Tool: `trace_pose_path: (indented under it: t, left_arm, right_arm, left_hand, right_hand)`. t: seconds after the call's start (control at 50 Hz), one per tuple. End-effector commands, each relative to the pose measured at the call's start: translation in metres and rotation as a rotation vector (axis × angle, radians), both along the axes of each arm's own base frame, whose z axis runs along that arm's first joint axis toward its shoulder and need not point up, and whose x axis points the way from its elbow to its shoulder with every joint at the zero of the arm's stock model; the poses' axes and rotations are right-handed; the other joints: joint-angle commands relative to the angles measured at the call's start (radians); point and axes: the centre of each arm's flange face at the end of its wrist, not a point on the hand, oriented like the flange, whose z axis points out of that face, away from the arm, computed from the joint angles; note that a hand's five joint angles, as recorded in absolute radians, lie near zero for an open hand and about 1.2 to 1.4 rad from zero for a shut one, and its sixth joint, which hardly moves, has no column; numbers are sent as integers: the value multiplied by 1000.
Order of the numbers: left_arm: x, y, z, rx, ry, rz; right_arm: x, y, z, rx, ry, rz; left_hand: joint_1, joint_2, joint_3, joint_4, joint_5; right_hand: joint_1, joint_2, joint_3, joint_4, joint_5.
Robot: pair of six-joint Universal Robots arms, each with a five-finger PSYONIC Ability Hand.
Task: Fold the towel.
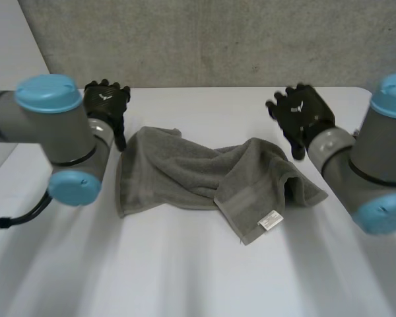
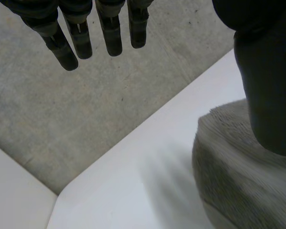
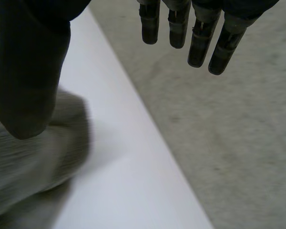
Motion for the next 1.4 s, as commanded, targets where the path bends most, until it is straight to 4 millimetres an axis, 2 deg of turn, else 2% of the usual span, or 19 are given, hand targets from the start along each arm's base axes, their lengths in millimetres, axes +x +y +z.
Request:
trace_pose_path:
  t: [0.02, 0.04, 0.08, 0.1, 0.14, 0.16, 0.2, 0.28, 0.32, 0.34, 0.38, 0.44, 0.5, 0.58, 0.66, 0.94, 1.16, 1.4]
  left_arm:
    - [24, 50, 6, 65, -26, -9]
    - [24, 51, 6, 65, -26, -9]
    - [28, 72, -3, 115, -45, -53]
    - [28, 72, -3, 116, -45, -54]
    - [32, 91, -12, 161, -55, -103]
    - [32, 91, -12, 162, -55, -103]
    - [33, 104, -22, 204, -65, -145]
    - [33, 108, -30, 223, -67, -160]
    - [30, 105, -36, 208, -64, -165]
    - [30, 105, -37, 208, -64, -165]
    - [27, 99, -49, 204, -62, -167]
    - [25, 95, -53, 198, -60, -167]
    - [20, 85, -67, 187, -59, -169]
    - [17, 80, -79, 208, -67, -172]
    - [15, 76, -91, 237, -78, -172]
    - [12, 72, -91, 228, -71, -174]
    - [10, 65, -107, 247, -83, -167]
    - [4, 50, -105, 211, -69, -162]
  right_arm:
    - [-10, 58, -10, 121, 66, 189]
    - [-10, 58, -10, 121, 66, 189]
    - [-12, 73, -19, 174, 73, 244]
    - [-12, 73, -19, 174, 73, 245]
    - [-16, 81, -29, 237, 76, 256]
    - [-16, 81, -29, 237, 76, 256]
    - [-18, 89, -39, 289, 74, 267]
    - [-18, 91, -48, 342, 40, 253]
    - [-15, 87, -61, 400, -25, 224]
    - [-15, 87, -61, 400, -25, 223]
    - [-13, 80, -71, 438, -97, 190]
    - [-12, 78, -74, 444, -126, 183]
    - [-9, 75, -75, 424, -167, 181]
    - [-10, 73, -77, 414, -173, 175]
    - [-10, 70, -86, 424, -175, 151]
    - [-13, 67, -91, 426, -165, 113]
    - [-15, 69, -95, 437, -160, 106]
    - [-16, 71, -97, 440, -158, 106]
  left_hand:
    - [-47, -30, -19, -34, -169]
    - [-47, -29, -19, -33, -168]
    - [-24, -6, 4, -10, -145]
    - [-23, -6, 4, -10, -145]
    - [29, 47, 57, 43, -92]
    - [29, 47, 57, 43, -92]
    - [76, 94, 104, 90, -45]
    - [76, 94, 104, 90, -45]
    - [73, 91, 101, 87, -48]
    - [73, 91, 101, 87, -48]
    - [68, 85, 95, 81, -54]
    - [62, 79, 90, 75, -60]
    - [62, 79, 90, 75, -60]
    - [65, 82, 92, 78, -57]
    - [65, 82, 92, 78, -57]
    - [65, 82, 92, 78, -57]
    - [85, 103, 113, 99, -36]
    - [261, 279, 289, 275, 140]
  right_hand:
    - [22, -3, 6, -3, 20]
    - [22, -2, 7, -2, 21]
    - [52, 27, 36, 27, 50]
    - [52, 27, 36, 27, 50]
    - [66, 42, 50, 42, 65]
    - [66, 42, 51, 42, 65]
    - [113, 89, 97, 89, 111]
    - [137, 112, 121, 113, 135]
    - [140, 115, 124, 115, 138]
    - [140, 115, 124, 115, 138]
    - [140, 115, 124, 115, 138]
    - [140, 115, 124, 115, 138]
    - [140, 115, 124, 115, 138]
    - [140, 115, 124, 115, 138]
    - [140, 115, 124, 115, 138]
    - [134, 109, 118, 110, 132]
    - [131, 107, 115, 107, 129]
    - [131, 107, 115, 107, 129]
